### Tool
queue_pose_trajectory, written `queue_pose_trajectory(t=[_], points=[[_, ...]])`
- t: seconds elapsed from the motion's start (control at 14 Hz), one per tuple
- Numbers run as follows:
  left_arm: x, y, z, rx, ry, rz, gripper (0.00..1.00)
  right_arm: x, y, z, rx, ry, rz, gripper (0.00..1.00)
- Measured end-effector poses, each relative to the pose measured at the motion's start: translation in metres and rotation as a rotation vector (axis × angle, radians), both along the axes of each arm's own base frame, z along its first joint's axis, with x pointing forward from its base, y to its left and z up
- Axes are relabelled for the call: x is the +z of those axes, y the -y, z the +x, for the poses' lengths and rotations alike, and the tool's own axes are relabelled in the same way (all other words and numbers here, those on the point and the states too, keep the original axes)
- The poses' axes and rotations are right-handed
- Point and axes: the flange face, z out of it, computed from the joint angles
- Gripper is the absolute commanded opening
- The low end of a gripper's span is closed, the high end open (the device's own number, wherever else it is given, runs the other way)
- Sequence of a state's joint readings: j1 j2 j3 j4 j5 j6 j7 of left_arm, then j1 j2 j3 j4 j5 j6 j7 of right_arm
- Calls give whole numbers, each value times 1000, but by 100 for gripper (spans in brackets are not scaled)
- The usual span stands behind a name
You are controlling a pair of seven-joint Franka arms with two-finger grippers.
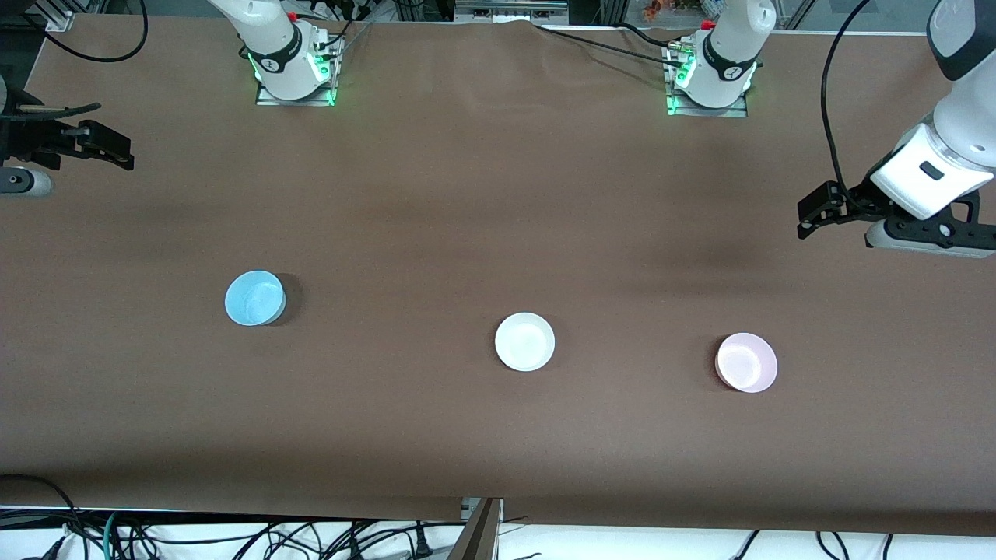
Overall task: Stack pink and blue bowls on white bowl
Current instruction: 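Reach the left gripper to the pink bowl while the right gripper reaches blue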
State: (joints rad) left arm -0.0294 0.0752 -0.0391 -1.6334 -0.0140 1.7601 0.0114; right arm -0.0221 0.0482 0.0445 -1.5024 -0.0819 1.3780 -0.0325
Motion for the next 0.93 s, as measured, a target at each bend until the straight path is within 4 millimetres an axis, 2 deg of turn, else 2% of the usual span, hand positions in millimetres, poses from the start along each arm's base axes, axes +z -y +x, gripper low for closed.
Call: queue_pose_trajectory(t=[0.21, 0.57, 0.64, 0.93], points=[[-40, -36, 25, 57, -20, -1, 100, 0, 0, 0, 0, 0, 0, 100], [-139, -92, 68, 55, -24, -2, 100, -4, 1, 5, 0, 10, 1, 100], [-159, -99, 76, 60, -20, -2, 100, -12, 1, 10, 1, -1, 2, 100], [-238, -108, 101, 73, 39, -2, 100, -66, 5, 41, -4, -47, 5, 100]])
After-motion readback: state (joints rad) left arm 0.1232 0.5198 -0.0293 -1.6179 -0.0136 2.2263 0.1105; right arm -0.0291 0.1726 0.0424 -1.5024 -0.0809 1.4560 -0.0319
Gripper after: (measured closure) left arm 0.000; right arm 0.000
